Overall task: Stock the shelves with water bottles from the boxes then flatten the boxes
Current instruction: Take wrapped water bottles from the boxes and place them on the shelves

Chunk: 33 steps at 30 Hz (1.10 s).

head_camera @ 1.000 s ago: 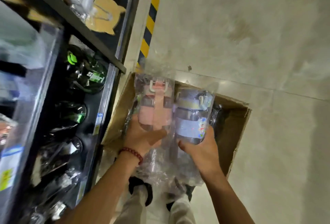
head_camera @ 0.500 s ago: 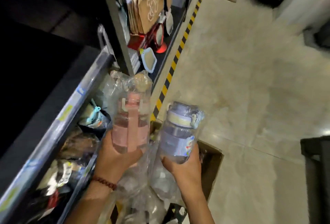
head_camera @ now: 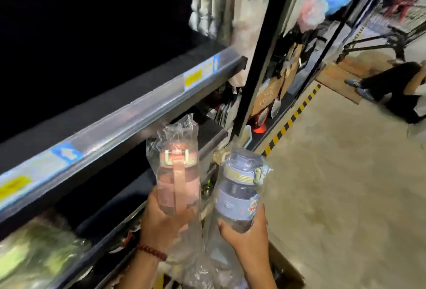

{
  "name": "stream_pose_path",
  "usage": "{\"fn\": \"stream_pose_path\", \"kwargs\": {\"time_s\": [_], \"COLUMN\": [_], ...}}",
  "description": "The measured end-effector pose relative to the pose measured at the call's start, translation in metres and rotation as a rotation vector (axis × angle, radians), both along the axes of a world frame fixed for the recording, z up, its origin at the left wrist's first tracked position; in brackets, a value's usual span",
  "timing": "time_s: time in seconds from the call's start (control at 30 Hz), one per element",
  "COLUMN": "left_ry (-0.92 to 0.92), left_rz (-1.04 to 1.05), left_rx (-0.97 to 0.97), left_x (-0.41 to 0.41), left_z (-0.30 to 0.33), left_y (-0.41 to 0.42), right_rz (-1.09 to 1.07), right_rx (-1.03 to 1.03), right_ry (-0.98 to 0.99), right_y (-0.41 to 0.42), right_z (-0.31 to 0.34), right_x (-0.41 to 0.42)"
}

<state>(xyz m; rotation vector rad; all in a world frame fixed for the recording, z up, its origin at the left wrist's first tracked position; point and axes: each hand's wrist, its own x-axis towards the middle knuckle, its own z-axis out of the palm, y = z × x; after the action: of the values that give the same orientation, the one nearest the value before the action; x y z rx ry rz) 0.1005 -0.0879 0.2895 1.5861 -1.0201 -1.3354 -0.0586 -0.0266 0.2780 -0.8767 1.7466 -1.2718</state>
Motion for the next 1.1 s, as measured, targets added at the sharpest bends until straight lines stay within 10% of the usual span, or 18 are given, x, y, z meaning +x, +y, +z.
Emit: {"fn": "stream_pose_path", "kwargs": {"time_s": [0.43,1.1], "left_ry": [0.009,0.055], "left_rz": [0.525,0.558], "left_rx": [0.025,-0.010], "left_x": [0.025,0.057], "left_z": [0.001,-0.053], "left_y": [0.072,0.037], "right_rz": [0.575,0.773], "right_rx": [0.004,0.030], "right_ry": [-0.084,-0.102], "right_y": [-0.033,-0.109], "right_z": [0.005,-0.038], "right_x": [0.011,0.038]}}
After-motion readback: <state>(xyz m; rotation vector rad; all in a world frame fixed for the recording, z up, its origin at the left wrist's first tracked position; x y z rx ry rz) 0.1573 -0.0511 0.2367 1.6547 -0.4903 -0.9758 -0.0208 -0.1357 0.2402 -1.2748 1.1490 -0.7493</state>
